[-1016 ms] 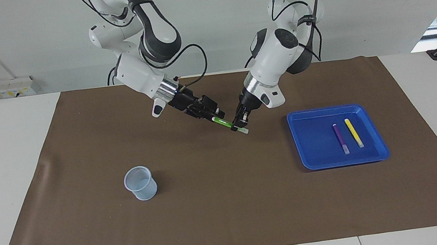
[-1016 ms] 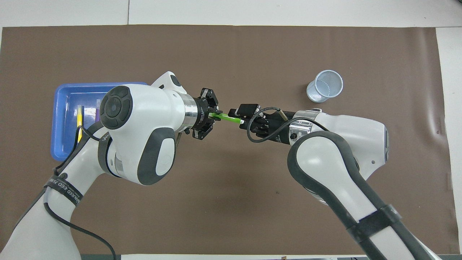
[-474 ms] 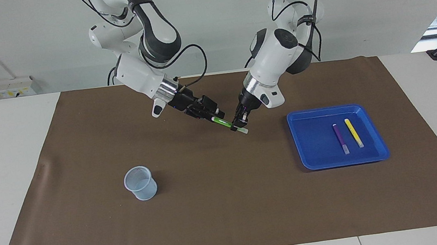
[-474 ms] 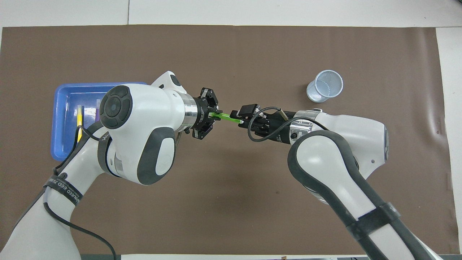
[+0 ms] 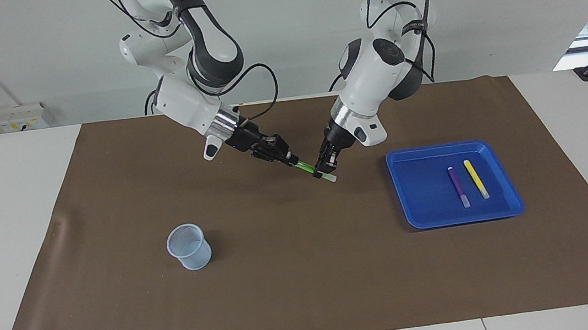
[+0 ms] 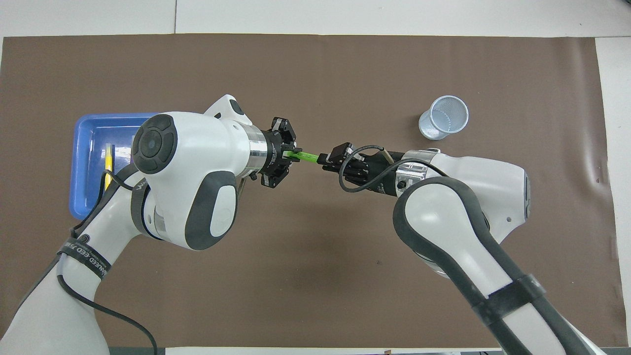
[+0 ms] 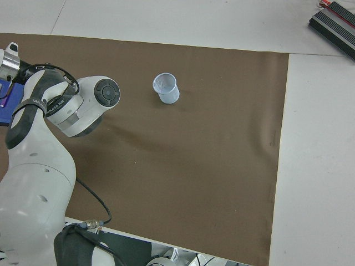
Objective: Transfer and insert pens with both arms
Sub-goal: 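Grasp the green pen with the right gripper while the left gripper releases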
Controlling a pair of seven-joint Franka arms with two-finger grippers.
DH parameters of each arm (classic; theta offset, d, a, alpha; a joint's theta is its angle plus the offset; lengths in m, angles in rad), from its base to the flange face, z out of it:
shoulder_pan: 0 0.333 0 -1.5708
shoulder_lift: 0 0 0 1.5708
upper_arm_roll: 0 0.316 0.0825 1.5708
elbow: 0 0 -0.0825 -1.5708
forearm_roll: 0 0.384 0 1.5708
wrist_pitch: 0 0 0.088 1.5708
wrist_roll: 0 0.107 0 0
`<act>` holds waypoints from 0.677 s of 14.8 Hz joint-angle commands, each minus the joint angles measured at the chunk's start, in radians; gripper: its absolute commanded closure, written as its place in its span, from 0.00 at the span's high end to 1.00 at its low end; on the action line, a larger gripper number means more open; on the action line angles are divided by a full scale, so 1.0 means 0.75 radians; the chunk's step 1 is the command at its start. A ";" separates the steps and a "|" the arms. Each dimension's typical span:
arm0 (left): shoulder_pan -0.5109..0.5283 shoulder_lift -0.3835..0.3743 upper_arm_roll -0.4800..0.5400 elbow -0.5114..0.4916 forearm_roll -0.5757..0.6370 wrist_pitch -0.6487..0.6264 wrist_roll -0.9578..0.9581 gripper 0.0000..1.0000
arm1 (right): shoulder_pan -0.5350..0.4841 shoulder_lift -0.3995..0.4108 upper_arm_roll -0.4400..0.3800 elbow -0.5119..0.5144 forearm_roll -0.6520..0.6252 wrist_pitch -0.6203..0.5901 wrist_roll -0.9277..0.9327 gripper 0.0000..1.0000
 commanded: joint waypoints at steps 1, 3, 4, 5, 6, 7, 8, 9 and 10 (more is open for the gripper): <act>-0.030 0.006 0.001 0.002 -0.023 -0.010 -0.003 0.00 | 0.002 0.005 0.008 0.026 0.027 0.012 -0.021 0.00; -0.030 0.006 0.003 0.000 -0.015 -0.004 0.015 0.00 | 0.000 0.005 0.008 0.028 0.017 0.002 -0.021 0.00; -0.032 0.006 0.005 0.002 0.004 -0.006 0.036 0.72 | 0.000 0.007 0.008 0.036 0.011 -0.002 -0.021 0.00; -0.032 0.006 0.007 0.000 0.036 -0.008 0.056 1.00 | 0.000 0.009 0.008 0.045 -0.002 -0.002 -0.023 0.00; -0.022 0.006 0.005 0.000 0.073 -0.004 0.062 1.00 | -0.006 0.013 0.008 0.053 -0.044 -0.010 -0.023 0.00; -0.013 0.006 0.007 0.002 0.110 -0.006 0.093 1.00 | -0.022 0.019 0.004 0.073 -0.136 -0.045 -0.023 0.00; -0.009 0.006 0.009 0.002 0.145 -0.010 0.144 1.00 | -0.059 0.021 -0.002 0.104 -0.284 -0.130 -0.021 0.00; 0.005 0.006 0.013 0.002 0.153 -0.016 0.195 1.00 | -0.130 0.023 0.000 0.153 -0.468 -0.236 -0.021 0.00; 0.029 0.006 0.014 0.000 0.155 -0.016 0.266 1.00 | -0.194 0.037 0.002 0.224 -0.646 -0.359 -0.023 0.00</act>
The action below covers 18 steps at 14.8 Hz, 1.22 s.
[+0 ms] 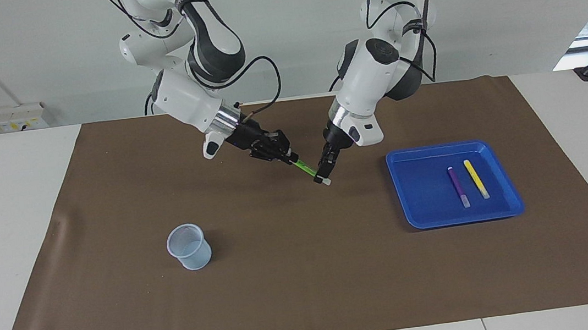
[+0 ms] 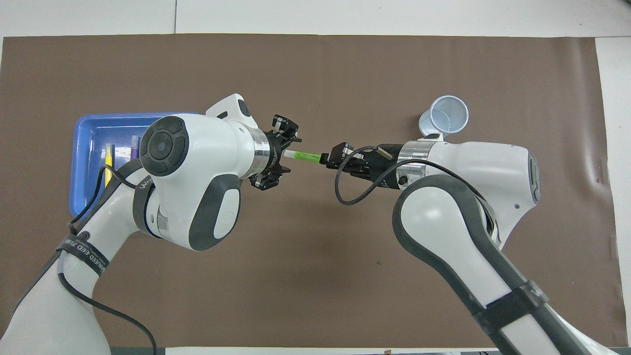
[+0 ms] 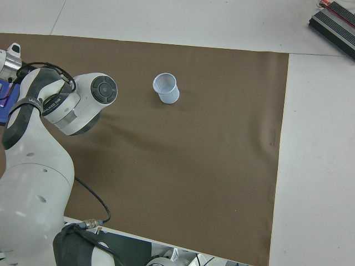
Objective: Transfer and insert pens with both arms
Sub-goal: 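Grasp the green pen with the right gripper while the left gripper releases, then insert the green pen into the white cup with the right gripper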
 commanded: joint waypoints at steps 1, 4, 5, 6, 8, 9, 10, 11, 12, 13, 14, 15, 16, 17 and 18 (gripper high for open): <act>0.051 0.001 0.014 -0.010 0.026 -0.023 0.246 1.00 | -0.186 0.057 0.003 0.226 -0.410 -0.345 -0.023 0.00; 0.147 -0.017 0.016 -0.039 0.034 -0.145 0.665 1.00 | -0.329 0.147 0.003 0.533 -0.699 -0.691 -0.056 0.00; 0.196 -0.019 0.016 -0.045 0.036 -0.168 0.792 1.00 | -0.354 0.184 0.003 0.623 -0.783 -0.757 -0.094 0.00; 0.241 -0.023 0.016 -0.055 0.036 -0.178 0.937 1.00 | -0.376 0.217 0.003 0.699 -0.891 -0.800 -0.147 0.00; 0.318 -0.034 0.018 -0.088 0.087 -0.184 1.187 1.00 | -0.383 0.248 0.005 0.739 -1.077 -0.758 -0.225 0.00; 0.366 -0.040 0.018 -0.090 0.150 -0.203 1.295 1.00 | -0.385 0.248 0.005 0.735 -1.127 -0.707 -0.270 0.00; 0.415 -0.040 0.018 -0.090 0.193 -0.225 1.420 1.00 | -0.383 0.250 0.005 0.724 -1.174 -0.676 -0.321 0.00; 0.449 -0.040 0.018 -0.092 0.204 -0.227 1.523 1.00 | -0.383 0.250 0.005 0.714 -1.186 -0.666 -0.340 0.00; 0.511 -0.040 0.018 -0.098 0.206 -0.227 1.637 1.00 | -0.376 0.248 0.003 0.698 -1.199 -0.663 -0.348 0.00; 0.560 -0.040 0.018 -0.104 0.206 -0.227 1.743 1.00 | -0.374 0.237 0.003 0.661 -1.211 -0.653 -0.354 0.00; 0.607 -0.040 0.018 -0.104 0.208 -0.225 1.842 1.00 | -0.378 0.235 0.003 0.631 -1.229 -0.617 -0.381 0.00; 0.654 -0.032 0.018 -0.106 0.218 -0.223 1.930 1.00 | -0.382 0.235 0.003 0.620 -1.239 -0.596 -0.423 0.00; 0.685 -0.024 0.018 -0.106 0.273 -0.217 2.010 1.00 | -0.383 0.237 0.003 0.602 -1.246 -0.588 -0.438 0.00; 0.699 -0.007 0.018 -0.114 0.342 -0.205 2.063 1.00 | -0.383 0.233 0.003 0.569 -1.262 -0.557 -0.440 0.00; 0.718 0.015 0.018 -0.121 0.379 -0.178 2.094 1.00 | -0.383 0.229 0.003 0.539 -1.272 -0.513 -0.442 0.00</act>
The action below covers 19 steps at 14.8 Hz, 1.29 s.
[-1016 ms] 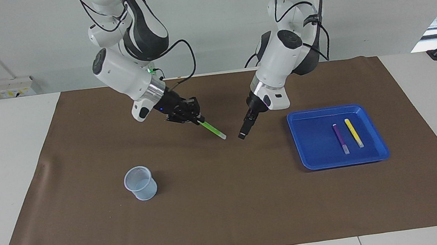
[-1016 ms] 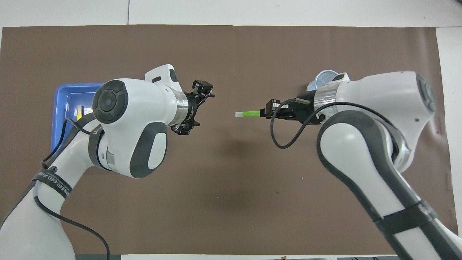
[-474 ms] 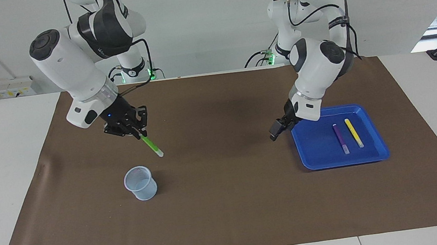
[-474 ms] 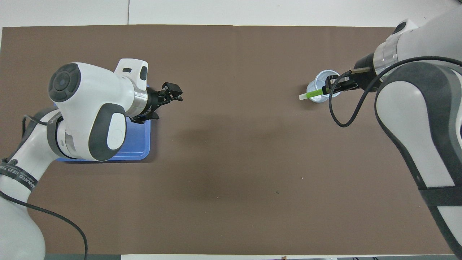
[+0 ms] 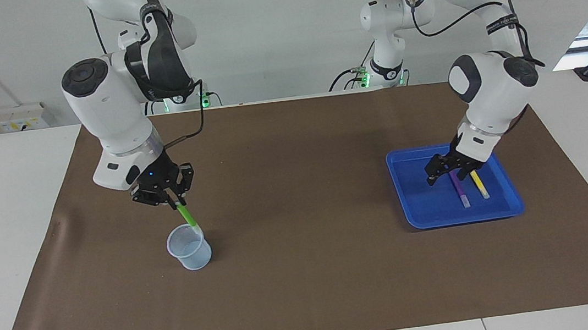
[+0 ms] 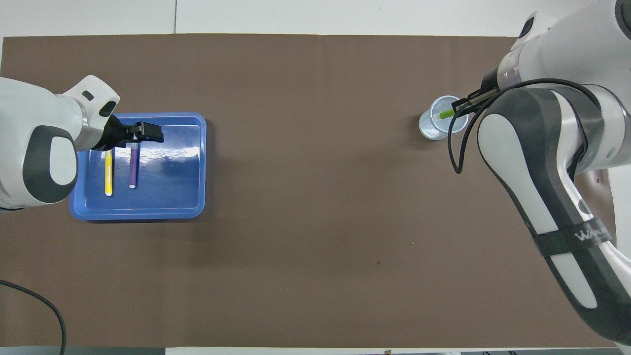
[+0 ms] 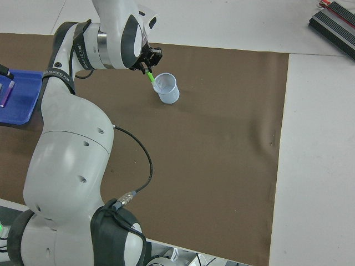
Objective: Transfer and insert pens with both arms
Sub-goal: 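Insert the green pen into the white cup with the right gripper, then grasp the purple pen with the left gripper while the right gripper withdraws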
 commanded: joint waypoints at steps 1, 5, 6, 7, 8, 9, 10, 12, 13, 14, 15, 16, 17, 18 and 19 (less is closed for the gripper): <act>0.060 0.024 -0.017 -0.057 0.098 0.069 0.117 1.00 | -0.016 -0.029 0.010 -0.111 -0.049 0.117 -0.043 0.00; 0.070 0.079 -0.019 -0.137 0.098 0.206 0.170 1.00 | -0.018 -0.078 0.010 -0.252 -0.055 0.246 -0.080 0.00; 0.064 0.086 -0.019 -0.149 0.098 0.210 0.176 1.00 | -0.016 -0.082 0.010 -0.262 -0.055 0.250 -0.080 0.00; 0.060 0.102 -0.021 -0.163 0.098 0.225 0.193 1.00 | -0.018 -0.084 0.010 -0.277 -0.055 0.267 -0.080 0.00; 0.060 0.106 -0.022 -0.176 0.098 0.243 0.205 0.99 | -0.024 -0.094 0.010 -0.299 -0.055 0.291 -0.084 0.00; 0.060 0.108 -0.024 -0.190 0.098 0.259 0.205 0.97 | -0.040 -0.100 0.010 -0.318 -0.055 0.291 -0.090 0.00; 0.060 0.108 -0.024 -0.192 0.098 0.260 0.205 0.84 | -0.044 -0.100 0.010 -0.316 -0.055 0.285 -0.106 0.07; 0.062 0.106 -0.022 -0.194 0.098 0.239 0.205 0.21 | -0.040 -0.098 0.012 -0.299 -0.055 0.269 -0.118 0.63; 0.064 0.102 -0.022 -0.200 0.098 0.229 0.203 0.07 | -0.040 -0.096 0.014 -0.285 -0.047 0.261 -0.121 1.00; 0.068 0.098 -0.022 -0.208 0.098 0.211 0.201 0.00 | -0.038 -0.084 0.014 -0.246 -0.037 0.234 -0.121 1.00; 0.070 0.098 -0.022 -0.202 0.098 0.196 0.201 0.00 | -0.034 -0.078 0.016 -0.191 -0.029 0.177 -0.121 1.00; 0.070 0.094 -0.022 -0.196 0.098 0.192 0.195 0.00 | -0.026 -0.074 0.016 -0.136 -0.029 0.114 -0.116 1.00; 0.064 0.090 -0.022 -0.192 0.096 0.188 0.189 0.00 | -0.012 -0.066 0.018 -0.087 -0.018 0.065 -0.110 1.00; 0.062 0.080 -0.024 -0.184 0.094 0.162 0.181 0.00 | 0.007 -0.066 0.018 -0.064 0.024 0.026 -0.102 1.00; 0.060 0.059 -0.024 -0.166 0.088 0.123 0.158 0.00 | 0.019 -0.068 0.016 -0.066 0.110 0.005 -0.090 1.00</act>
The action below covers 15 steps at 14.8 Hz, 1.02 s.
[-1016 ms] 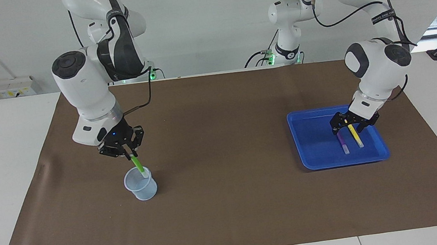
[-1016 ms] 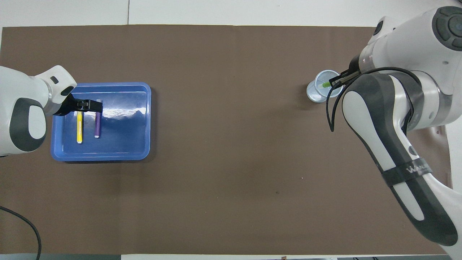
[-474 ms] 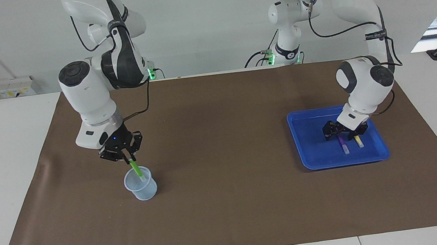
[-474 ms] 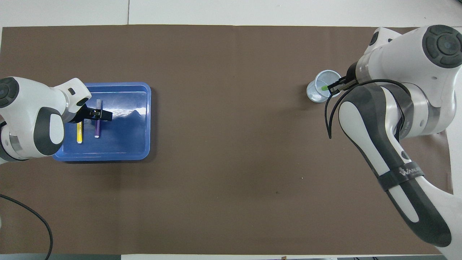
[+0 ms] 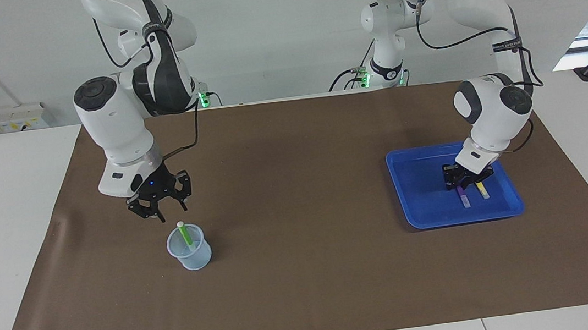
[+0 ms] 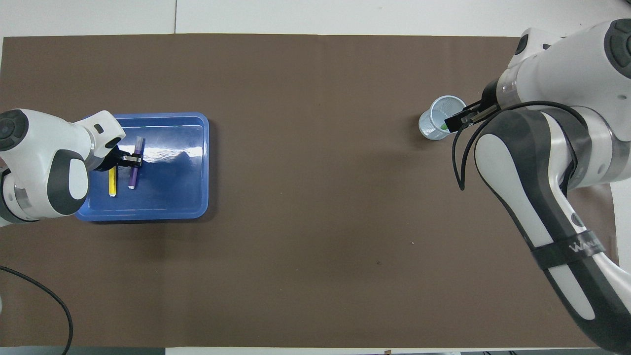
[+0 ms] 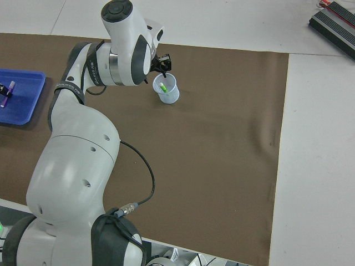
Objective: Transfer and insert pens with both arms
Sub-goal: 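Grasp the purple pen with the left gripper while the right gripper withdraws, then lift the purple pen toward the right gripper while the right gripper approaches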
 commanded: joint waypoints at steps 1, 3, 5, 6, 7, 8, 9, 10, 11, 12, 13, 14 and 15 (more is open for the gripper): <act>-0.005 -0.058 -0.010 0.019 0.007 -0.125 -0.067 0.00 | 0.024 -0.003 0.004 0.036 0.199 -0.088 0.050 1.00; -0.019 -0.103 -0.014 0.074 0.003 -0.223 -0.171 0.00 | 0.024 -0.013 0.004 0.016 0.381 -0.123 0.241 1.00; -0.056 -0.146 -0.016 0.111 -0.001 -0.301 -0.324 0.00 | 0.028 -0.029 0.006 -0.017 0.524 -0.143 0.401 1.00; -0.084 -0.166 -0.016 0.124 -0.018 -0.330 -0.428 0.00 | 0.032 -0.043 0.006 -0.044 0.578 -0.143 0.440 1.00; -0.113 -0.176 -0.014 0.132 -0.062 -0.348 -0.579 0.00 | 0.054 -0.054 0.004 -0.072 0.647 -0.137 0.473 1.00; -0.152 -0.178 -0.016 0.148 -0.091 -0.350 -0.749 0.00 | 0.061 -0.072 0.006 -0.109 0.729 -0.127 0.516 1.00; -0.217 -0.174 -0.014 0.165 -0.098 -0.338 -0.967 0.00 | 0.077 -0.096 0.006 -0.162 0.883 -0.109 0.569 1.00; -0.268 -0.170 -0.014 0.165 -0.100 -0.314 -1.160 0.00 | 0.097 -0.107 0.004 -0.189 1.023 -0.070 0.586 1.00; -0.299 -0.164 -0.016 0.167 -0.118 -0.267 -1.338 0.00 | 0.112 -0.109 0.004 -0.209 1.089 -0.025 0.592 1.00; -0.342 -0.160 -0.016 0.167 -0.175 -0.220 -1.477 0.00 | 0.124 -0.119 0.004 -0.236 1.112 0.016 0.594 1.00; -0.383 -0.158 -0.014 0.165 -0.250 -0.179 -1.568 0.00 | 0.136 -0.137 0.006 -0.283 1.146 0.071 0.594 1.00; -0.408 -0.156 -0.014 0.165 -0.310 -0.142 -1.635 0.00 | 0.146 -0.158 0.004 -0.342 1.252 0.138 0.596 1.00; -0.432 -0.154 -0.016 0.167 -0.357 -0.113 -1.717 0.00 | 0.161 -0.194 0.004 -0.436 1.369 0.234 0.588 1.00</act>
